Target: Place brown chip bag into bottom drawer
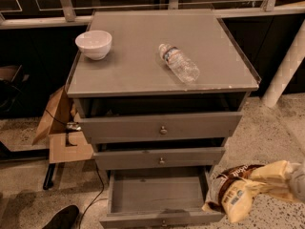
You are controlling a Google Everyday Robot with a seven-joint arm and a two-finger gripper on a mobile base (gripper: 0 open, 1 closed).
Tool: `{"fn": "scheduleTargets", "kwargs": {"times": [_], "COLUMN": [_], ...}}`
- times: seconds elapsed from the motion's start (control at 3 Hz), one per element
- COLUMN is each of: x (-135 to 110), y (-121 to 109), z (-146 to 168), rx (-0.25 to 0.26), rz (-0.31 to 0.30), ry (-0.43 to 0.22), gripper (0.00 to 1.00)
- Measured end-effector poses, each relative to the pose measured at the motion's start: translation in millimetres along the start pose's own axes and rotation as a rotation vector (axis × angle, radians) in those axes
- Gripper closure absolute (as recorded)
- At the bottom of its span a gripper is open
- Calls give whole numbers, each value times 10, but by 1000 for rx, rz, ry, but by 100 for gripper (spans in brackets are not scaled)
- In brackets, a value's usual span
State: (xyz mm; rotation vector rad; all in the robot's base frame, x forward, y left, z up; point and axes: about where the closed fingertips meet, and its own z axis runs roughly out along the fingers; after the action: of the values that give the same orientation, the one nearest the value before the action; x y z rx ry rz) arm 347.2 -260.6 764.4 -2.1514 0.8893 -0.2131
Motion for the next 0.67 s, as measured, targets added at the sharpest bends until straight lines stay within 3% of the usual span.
{"fn": "scheduleTargets", "kwargs": {"times": [0.67], "x": [168], "y": [196], "z": [843], "rx": [76], "rz": [-35], "ry": [24], "gripper": [100]}}
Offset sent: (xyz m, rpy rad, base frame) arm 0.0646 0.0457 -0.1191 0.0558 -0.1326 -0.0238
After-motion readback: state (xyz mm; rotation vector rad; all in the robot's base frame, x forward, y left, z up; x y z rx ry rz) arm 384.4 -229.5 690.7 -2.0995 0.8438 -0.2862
